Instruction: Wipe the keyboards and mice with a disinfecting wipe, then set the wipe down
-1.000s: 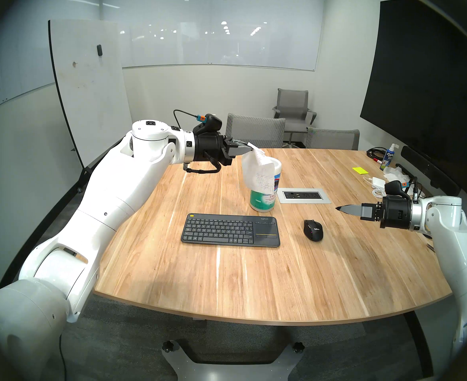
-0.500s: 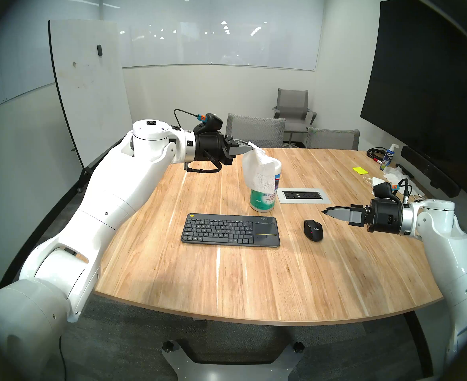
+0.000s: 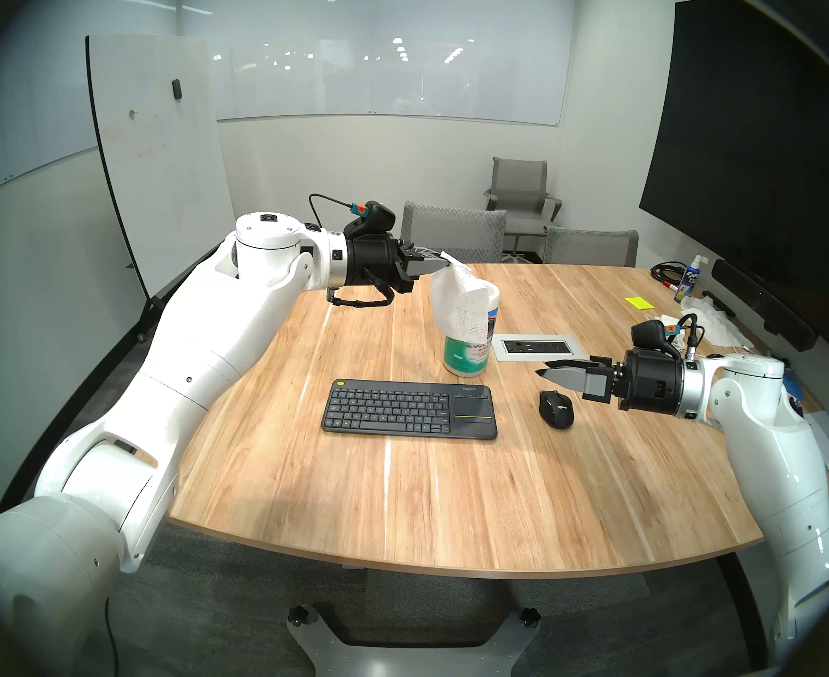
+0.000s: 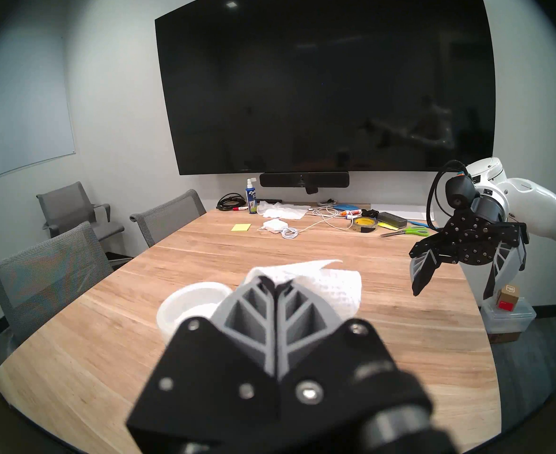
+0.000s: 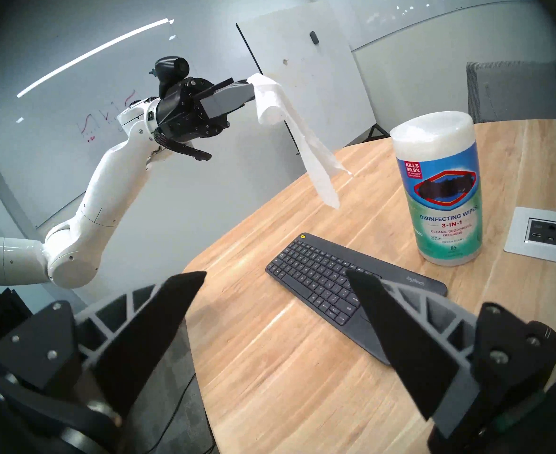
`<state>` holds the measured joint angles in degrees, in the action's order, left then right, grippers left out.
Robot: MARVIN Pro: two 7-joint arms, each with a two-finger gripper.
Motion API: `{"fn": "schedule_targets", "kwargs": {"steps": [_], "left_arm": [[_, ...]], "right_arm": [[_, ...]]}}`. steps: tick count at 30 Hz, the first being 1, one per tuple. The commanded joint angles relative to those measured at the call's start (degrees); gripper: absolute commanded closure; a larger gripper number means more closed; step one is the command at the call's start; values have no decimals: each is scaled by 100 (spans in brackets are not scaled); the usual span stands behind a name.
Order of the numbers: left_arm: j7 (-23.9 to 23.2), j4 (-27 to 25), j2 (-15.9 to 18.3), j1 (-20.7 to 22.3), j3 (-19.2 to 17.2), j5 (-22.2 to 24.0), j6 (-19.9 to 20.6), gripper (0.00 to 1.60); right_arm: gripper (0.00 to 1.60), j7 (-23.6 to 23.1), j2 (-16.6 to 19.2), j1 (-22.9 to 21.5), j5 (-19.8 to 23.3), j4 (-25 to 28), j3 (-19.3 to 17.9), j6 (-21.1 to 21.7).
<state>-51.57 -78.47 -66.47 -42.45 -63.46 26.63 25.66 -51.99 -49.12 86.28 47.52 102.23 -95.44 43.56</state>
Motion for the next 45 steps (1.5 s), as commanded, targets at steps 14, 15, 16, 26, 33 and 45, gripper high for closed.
{"fn": "schedule_targets", "kwargs": {"steps": [14,15,16,26,33,45], "left_arm": [[3,-45,-30,133,-51,20,9,160],[3,-45,-30,134,-51,20,9,160],[3,-45,-30,134,-51,20,10,160],[3,-44,-31,135,-51,21,12,160],[2,-43,-31,137,-51,21,14,160],[1,-42,-31,138,-51,21,16,160]], "right_arm": [[0,1269,-1026,-1339,-235,-159,910,-195],[0,1333,-1067,-1358,-259,-175,929,-218],[0,1369,-1095,-1379,-280,-195,952,-237],[0,1898,-1509,-1473,-418,-310,1051,-392],[0,2100,-1654,-1471,-413,-302,1047,-408],[0,2318,-1767,-1415,-366,-190,1010,-351]]}}
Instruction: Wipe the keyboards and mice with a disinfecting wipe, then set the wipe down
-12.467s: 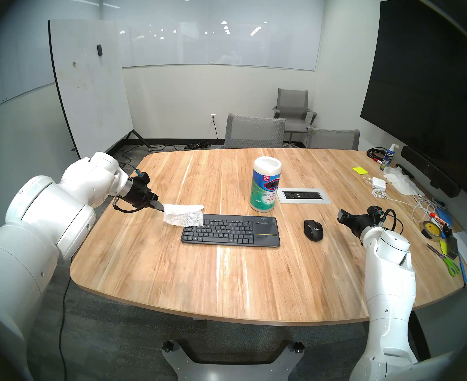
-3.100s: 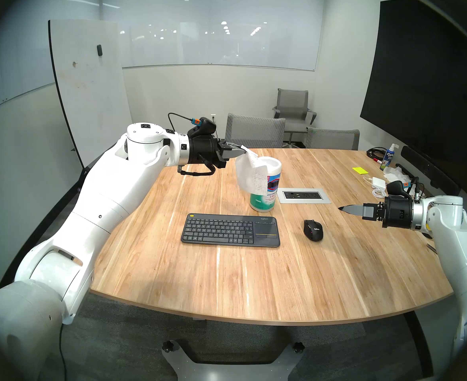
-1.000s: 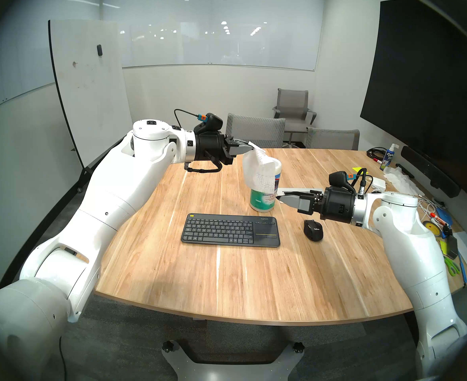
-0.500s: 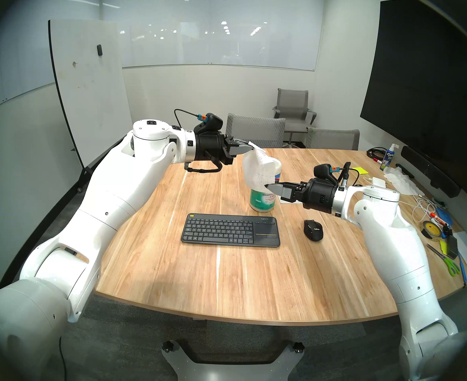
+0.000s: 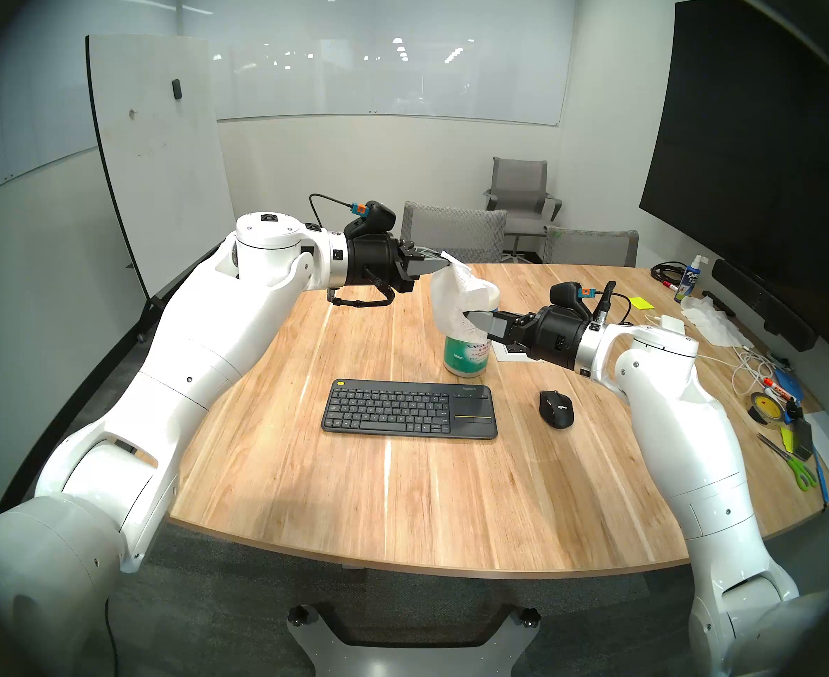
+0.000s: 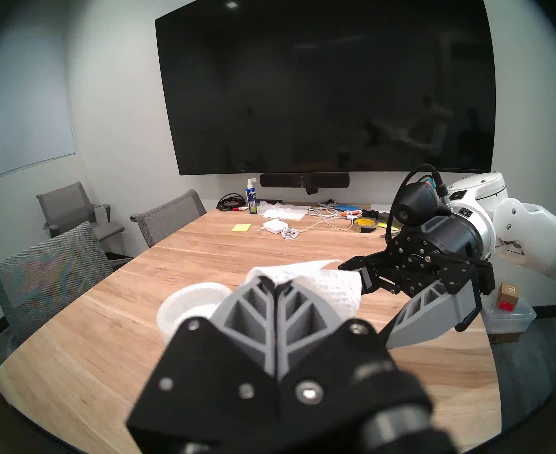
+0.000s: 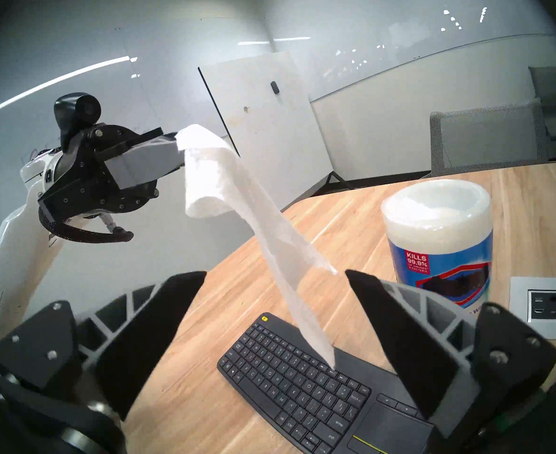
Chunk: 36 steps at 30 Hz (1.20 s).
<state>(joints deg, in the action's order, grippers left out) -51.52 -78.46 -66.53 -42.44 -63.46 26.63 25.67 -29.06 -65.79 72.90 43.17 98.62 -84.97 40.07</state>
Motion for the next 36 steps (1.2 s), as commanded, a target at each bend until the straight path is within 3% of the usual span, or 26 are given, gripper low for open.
{"fn": "schedule_targets", "kwargs": {"steps": [1,36], "left_arm": [[-4,-43,-25,136,-51,21,15,160],[-5,-43,-25,137,-51,20,16,160]], "right_arm": [[0,34,-102,-72,72,179,-35,5],[0,407,-352,74,11,348,200,80]]}}
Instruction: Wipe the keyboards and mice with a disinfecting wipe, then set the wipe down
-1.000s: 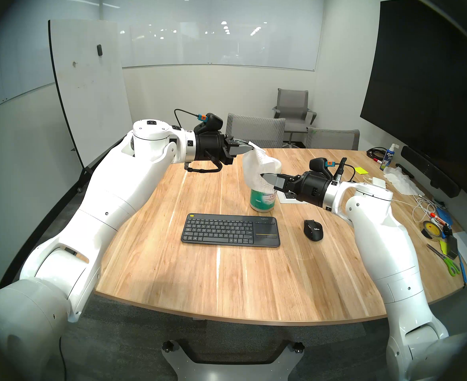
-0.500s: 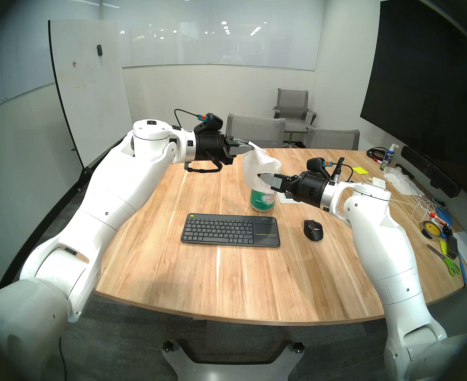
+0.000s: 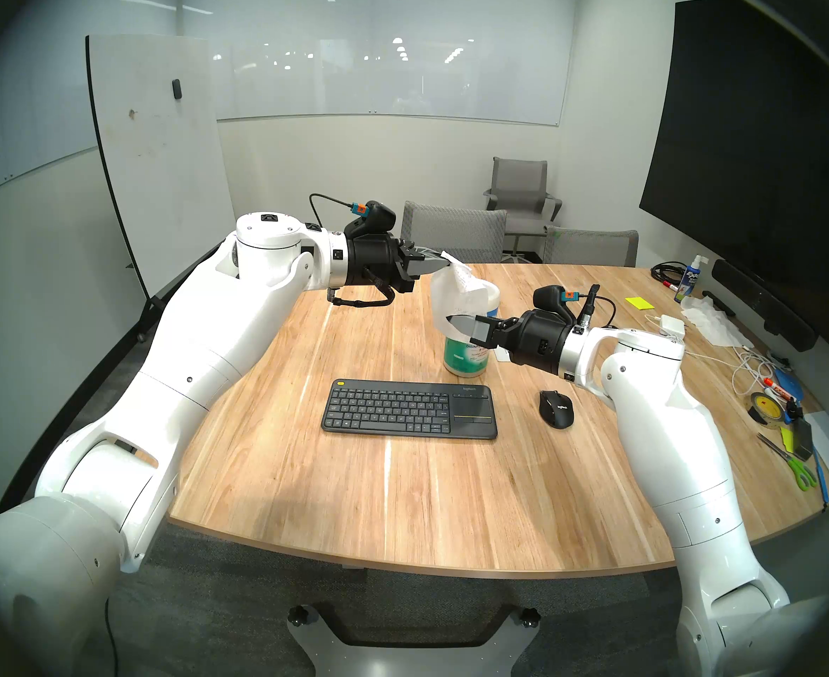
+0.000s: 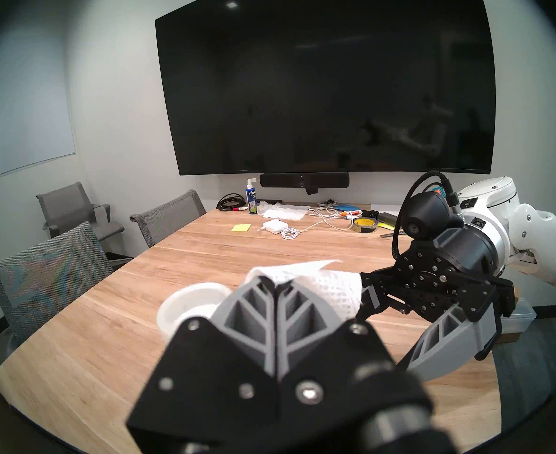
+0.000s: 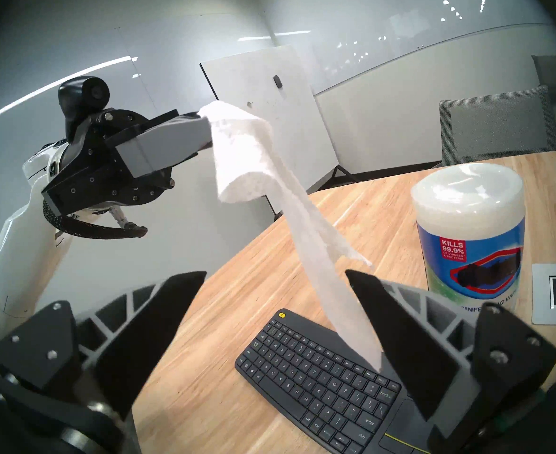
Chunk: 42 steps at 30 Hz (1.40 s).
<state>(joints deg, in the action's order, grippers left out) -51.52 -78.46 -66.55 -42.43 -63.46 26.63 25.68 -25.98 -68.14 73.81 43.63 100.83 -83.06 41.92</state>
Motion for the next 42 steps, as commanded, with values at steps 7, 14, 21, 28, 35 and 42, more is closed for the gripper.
{"fn": "schedule_targets", "kwargs": {"steps": [7,14,21,28,35,42], "left_arm": [[-5,-43,-23,136,-51,20,16,160],[-5,-43,-23,137,-51,20,16,160],[-74,-88,4,106,-33,8,-81,160],[-207,-220,-13,38,-96,90,-235,160],[-302,-438,-36,-41,-175,235,-143,0],[-324,-651,62,-198,-259,334,38,0]], "right_arm": [[99,233,-165,17,-18,127,3,-145],[160,256,-154,10,-14,73,-5,-216],[160,236,-135,24,11,45,-34,-253],[160,229,-134,49,13,28,-73,-244],[160,219,-138,59,10,2,-102,-240],[160,186,-118,86,17,-5,-157,-245]]}}
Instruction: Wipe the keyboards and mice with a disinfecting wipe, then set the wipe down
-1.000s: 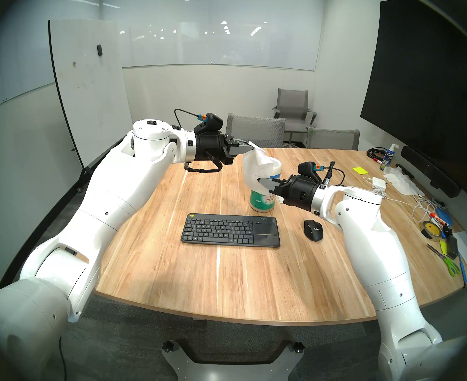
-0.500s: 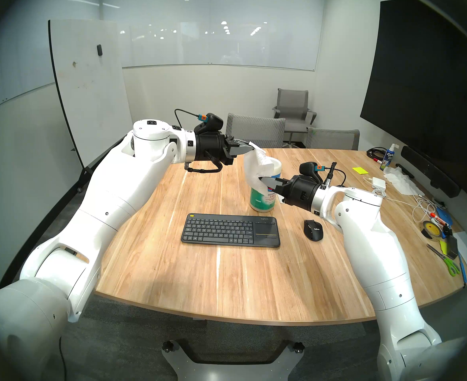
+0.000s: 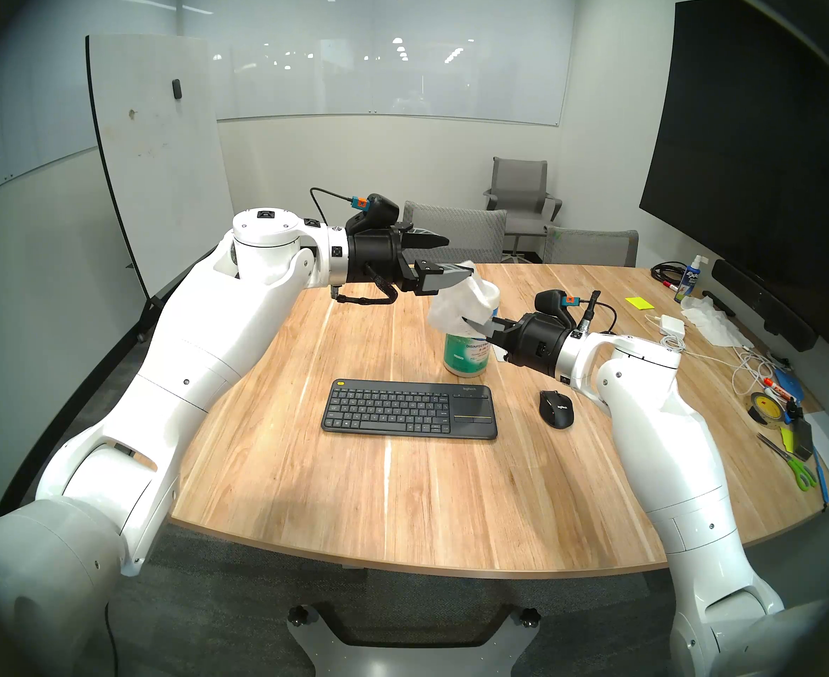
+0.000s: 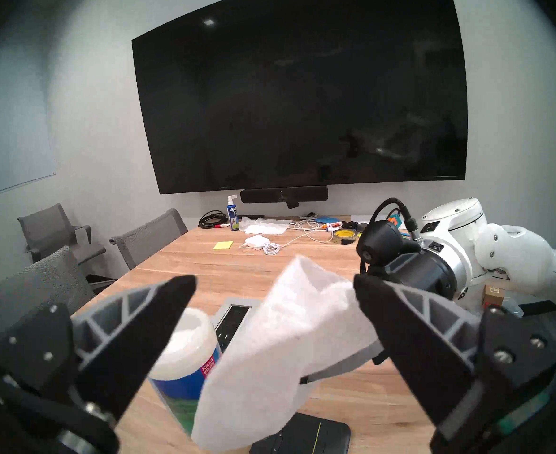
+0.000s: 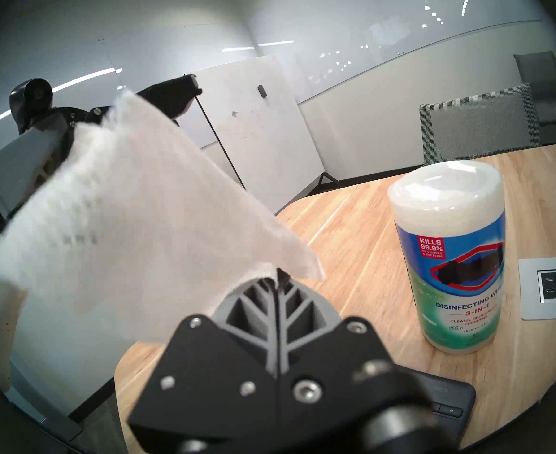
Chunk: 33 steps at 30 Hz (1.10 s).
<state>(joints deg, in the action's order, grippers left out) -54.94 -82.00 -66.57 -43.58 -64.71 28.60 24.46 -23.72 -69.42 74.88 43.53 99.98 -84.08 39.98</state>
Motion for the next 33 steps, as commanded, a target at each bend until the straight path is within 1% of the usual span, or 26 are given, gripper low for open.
{"fn": "schedule_targets", "kwargs": {"steps": [1,7,16,20,25,33], "left_arm": [[34,-341,81,-118,-154,143,192,0],[112,-697,292,-394,-308,174,370,0],[272,-1292,672,-994,-592,274,676,0],[311,-1410,730,-1144,-662,296,703,0],[359,-1475,812,-1235,-643,221,735,0],[350,-1459,1031,-1464,-713,196,627,0]], "right_arm": [[160,-48,16,-20,26,76,-66,-51],[160,-108,69,-46,24,7,-150,-55],[160,-214,193,-68,20,-78,-282,-53],[160,-239,222,-68,26,-99,-326,-46],[160,-271,248,-53,32,-102,-372,-45],[160,-325,313,-25,59,-97,-470,-8]]}}
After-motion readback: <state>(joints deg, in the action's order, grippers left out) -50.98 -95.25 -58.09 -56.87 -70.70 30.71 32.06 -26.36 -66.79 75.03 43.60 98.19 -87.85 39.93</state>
